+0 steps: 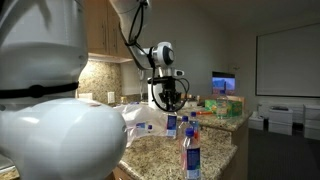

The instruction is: Pick up the bottles from the counter and put them in the plastic bag

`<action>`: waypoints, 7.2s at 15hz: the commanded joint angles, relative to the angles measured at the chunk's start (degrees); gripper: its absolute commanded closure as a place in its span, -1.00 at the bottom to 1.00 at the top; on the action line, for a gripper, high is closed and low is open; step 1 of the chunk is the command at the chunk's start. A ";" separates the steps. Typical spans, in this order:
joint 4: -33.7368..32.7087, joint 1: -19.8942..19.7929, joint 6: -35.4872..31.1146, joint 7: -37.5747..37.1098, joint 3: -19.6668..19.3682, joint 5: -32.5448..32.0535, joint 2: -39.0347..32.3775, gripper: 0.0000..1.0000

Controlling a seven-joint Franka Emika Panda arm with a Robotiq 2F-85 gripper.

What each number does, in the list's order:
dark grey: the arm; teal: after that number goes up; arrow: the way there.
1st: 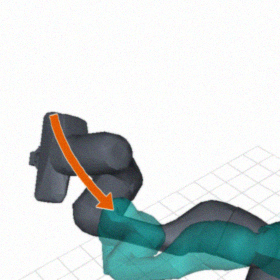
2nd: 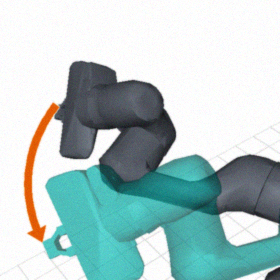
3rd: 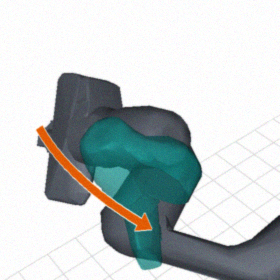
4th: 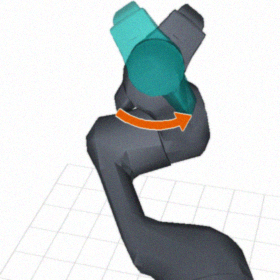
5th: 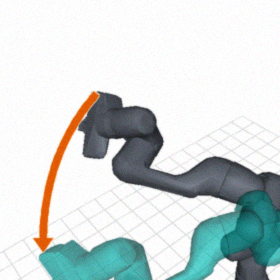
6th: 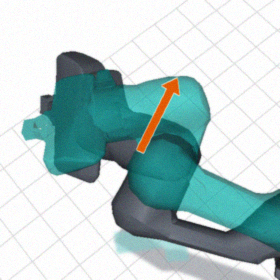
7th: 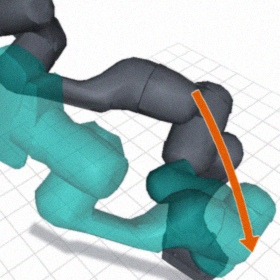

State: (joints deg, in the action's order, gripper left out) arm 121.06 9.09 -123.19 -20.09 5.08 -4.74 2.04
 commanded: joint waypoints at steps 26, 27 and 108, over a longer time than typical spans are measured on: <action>4.64 3.64 -5.23 27.13 7.35 81.46 -20.06 0.81; 4.73 4.07 -5.07 27.41 7.48 81.60 -21.01 0.81; 6.51 -7.39 -2.76 13.14 -4.06 11.41 4.00 0.80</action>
State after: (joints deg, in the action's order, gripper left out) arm 127.78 1.73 -128.73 -8.74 0.86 4.39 2.83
